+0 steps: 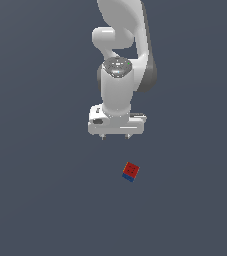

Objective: Pick up the object and move it to a goal position.

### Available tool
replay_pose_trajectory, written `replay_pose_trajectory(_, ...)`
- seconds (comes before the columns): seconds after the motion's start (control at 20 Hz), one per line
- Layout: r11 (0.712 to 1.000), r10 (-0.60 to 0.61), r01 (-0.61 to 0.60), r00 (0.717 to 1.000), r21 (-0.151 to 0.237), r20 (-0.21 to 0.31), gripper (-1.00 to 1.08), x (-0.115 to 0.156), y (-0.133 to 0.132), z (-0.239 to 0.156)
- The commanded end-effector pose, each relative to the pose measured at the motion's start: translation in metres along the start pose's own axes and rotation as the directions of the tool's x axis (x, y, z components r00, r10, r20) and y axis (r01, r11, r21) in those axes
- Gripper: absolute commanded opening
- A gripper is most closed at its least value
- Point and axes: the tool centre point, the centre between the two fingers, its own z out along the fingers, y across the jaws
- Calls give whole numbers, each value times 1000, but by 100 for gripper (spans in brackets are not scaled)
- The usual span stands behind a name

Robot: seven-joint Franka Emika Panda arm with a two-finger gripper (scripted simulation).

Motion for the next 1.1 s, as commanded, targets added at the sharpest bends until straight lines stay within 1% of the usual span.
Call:
replay_pose_trajectory(0.0, 1000, 0, 0, 1000, 0, 0, 100, 0, 0, 0)
replay_pose_trajectory(0.4, 1000, -23, 23, 999, 9, 23, 100, -6, -6, 9)
replay_pose_trajectory(0.6, 1000, -27, 27, 999, 10, 23, 100, -7, -6, 9)
replay_pose_trajectory(1.05, 999, 32, -32, 999, 9, 23, 100, 5, -11, 16)
